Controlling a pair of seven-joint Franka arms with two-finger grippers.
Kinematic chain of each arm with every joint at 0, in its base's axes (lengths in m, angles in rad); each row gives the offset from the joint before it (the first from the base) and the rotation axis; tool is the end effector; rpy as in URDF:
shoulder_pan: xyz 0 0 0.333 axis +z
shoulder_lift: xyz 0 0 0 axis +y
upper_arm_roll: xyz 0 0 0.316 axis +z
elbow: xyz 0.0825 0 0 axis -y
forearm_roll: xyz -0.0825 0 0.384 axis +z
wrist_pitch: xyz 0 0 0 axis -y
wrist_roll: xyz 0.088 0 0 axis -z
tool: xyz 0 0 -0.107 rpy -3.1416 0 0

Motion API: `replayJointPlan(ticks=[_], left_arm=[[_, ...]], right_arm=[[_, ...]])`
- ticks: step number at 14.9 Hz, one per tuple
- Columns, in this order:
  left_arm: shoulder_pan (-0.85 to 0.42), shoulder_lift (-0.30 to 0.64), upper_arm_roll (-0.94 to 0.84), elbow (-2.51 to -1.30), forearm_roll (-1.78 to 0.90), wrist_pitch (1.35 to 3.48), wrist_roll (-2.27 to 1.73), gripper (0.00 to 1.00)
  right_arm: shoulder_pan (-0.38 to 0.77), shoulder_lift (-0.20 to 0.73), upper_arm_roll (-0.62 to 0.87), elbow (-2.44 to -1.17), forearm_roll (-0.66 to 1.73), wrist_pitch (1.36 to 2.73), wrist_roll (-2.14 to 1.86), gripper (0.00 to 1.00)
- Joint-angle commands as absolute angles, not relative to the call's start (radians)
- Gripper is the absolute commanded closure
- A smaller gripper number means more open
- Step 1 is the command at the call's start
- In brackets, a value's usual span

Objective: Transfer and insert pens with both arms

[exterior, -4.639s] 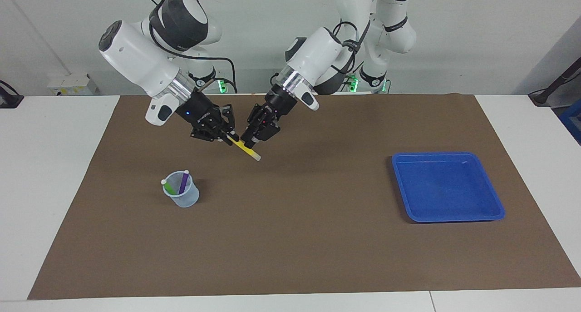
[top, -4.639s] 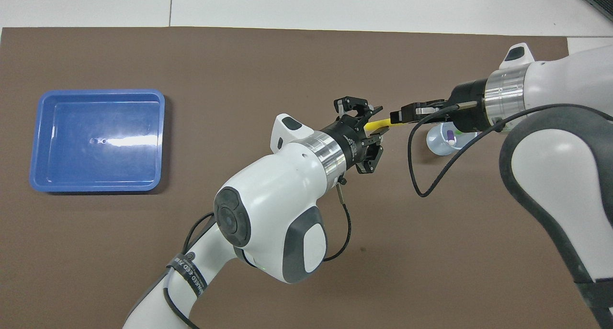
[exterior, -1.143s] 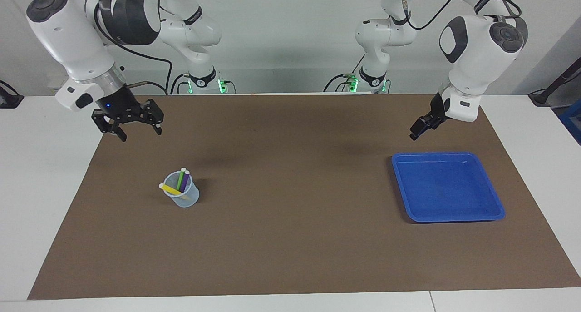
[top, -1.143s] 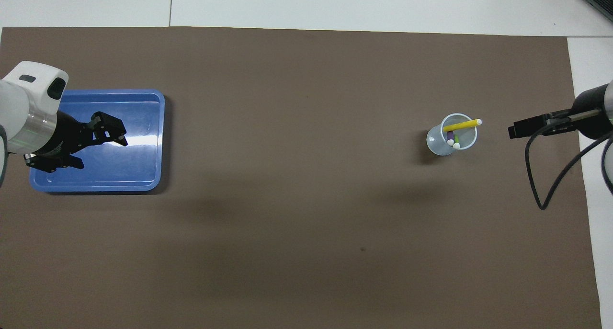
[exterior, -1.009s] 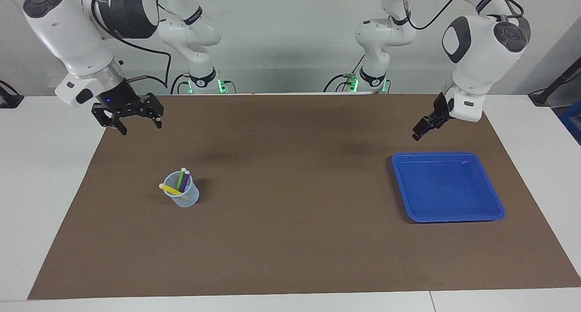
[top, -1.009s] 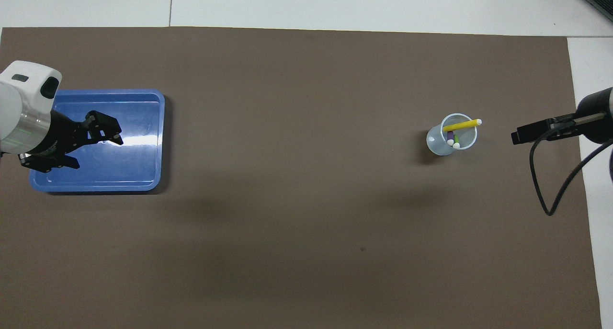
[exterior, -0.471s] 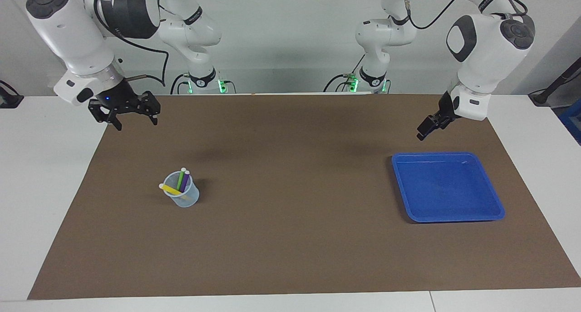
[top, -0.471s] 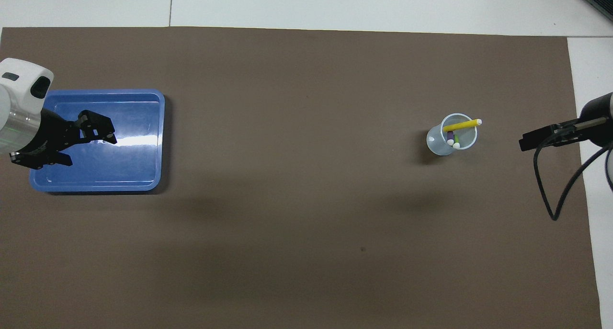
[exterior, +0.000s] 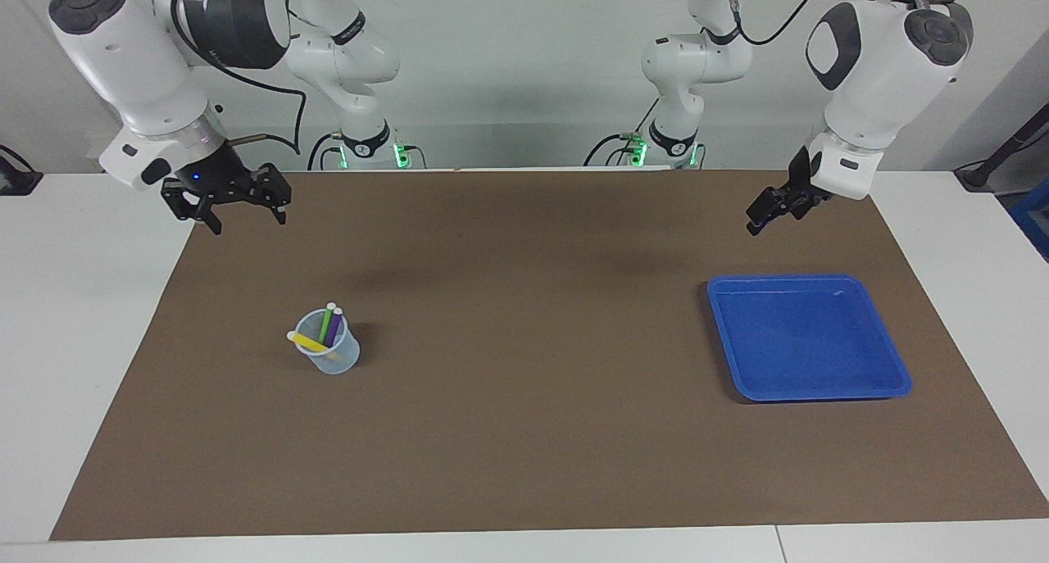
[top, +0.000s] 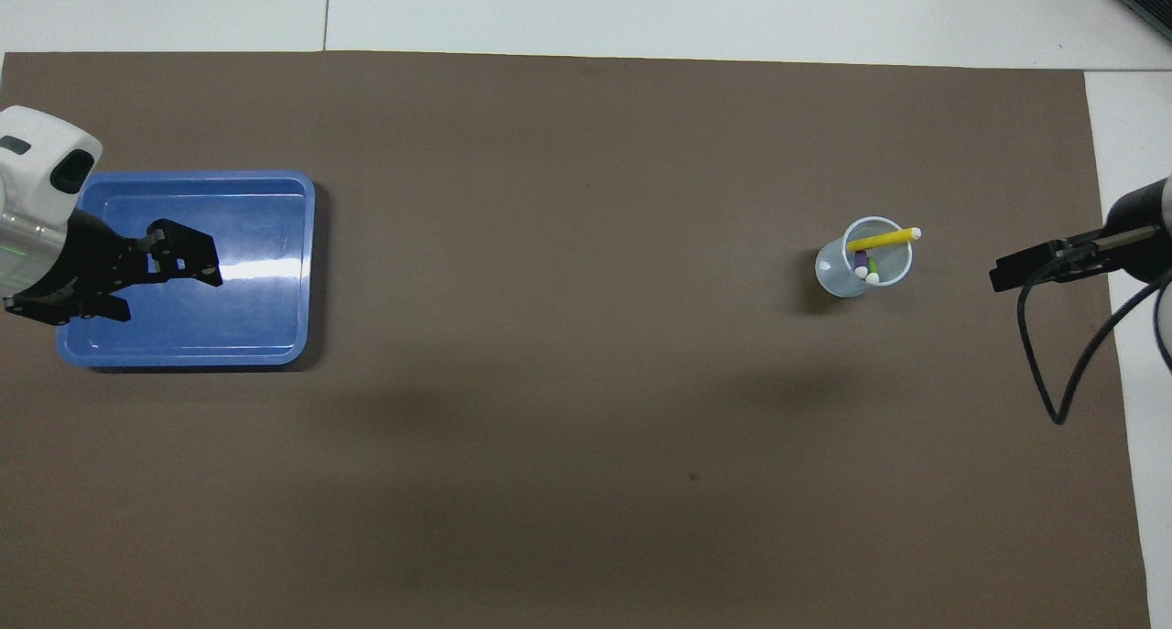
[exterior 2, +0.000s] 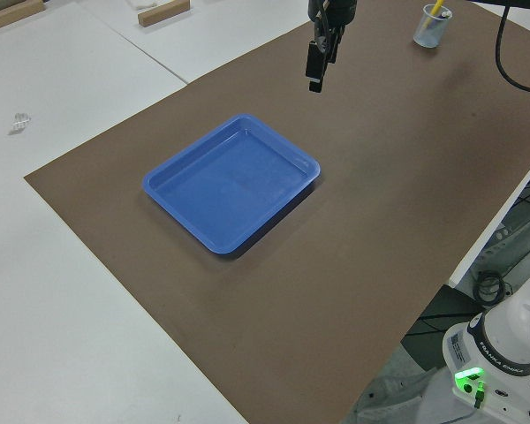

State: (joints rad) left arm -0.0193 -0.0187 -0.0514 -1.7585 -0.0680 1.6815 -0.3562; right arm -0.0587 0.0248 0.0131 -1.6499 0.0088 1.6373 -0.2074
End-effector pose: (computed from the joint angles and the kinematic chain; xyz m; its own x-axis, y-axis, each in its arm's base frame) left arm 0.5488 -0.0457 0.5555 0.9544 0.2883 -0.0779 0.2921 -0.9555 0.0415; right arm 0.5642 -0.0249 0.5789 0.9864 0.1605 -0.0347 0.1601 -0.9870 -0.0166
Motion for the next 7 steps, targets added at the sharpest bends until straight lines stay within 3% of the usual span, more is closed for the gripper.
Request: replayJointPlan(ticks=[1, 7], left_arm=[[0.02, -0.037, -0.052, -1.755, -0.057, 1.672, -0.324, 0.0], [0.028, -0.034, -0.058, -1.75, -0.057, 1.683, -0.224, 0.0]], right_arm=[[-0.063, 0.023, 0.021, -1.638, -0.017, 1.614, -0.222, 0.0], [-0.063, 0.023, 0.023, -1.64, -0.017, 1.615, -0.224, 0.0]])
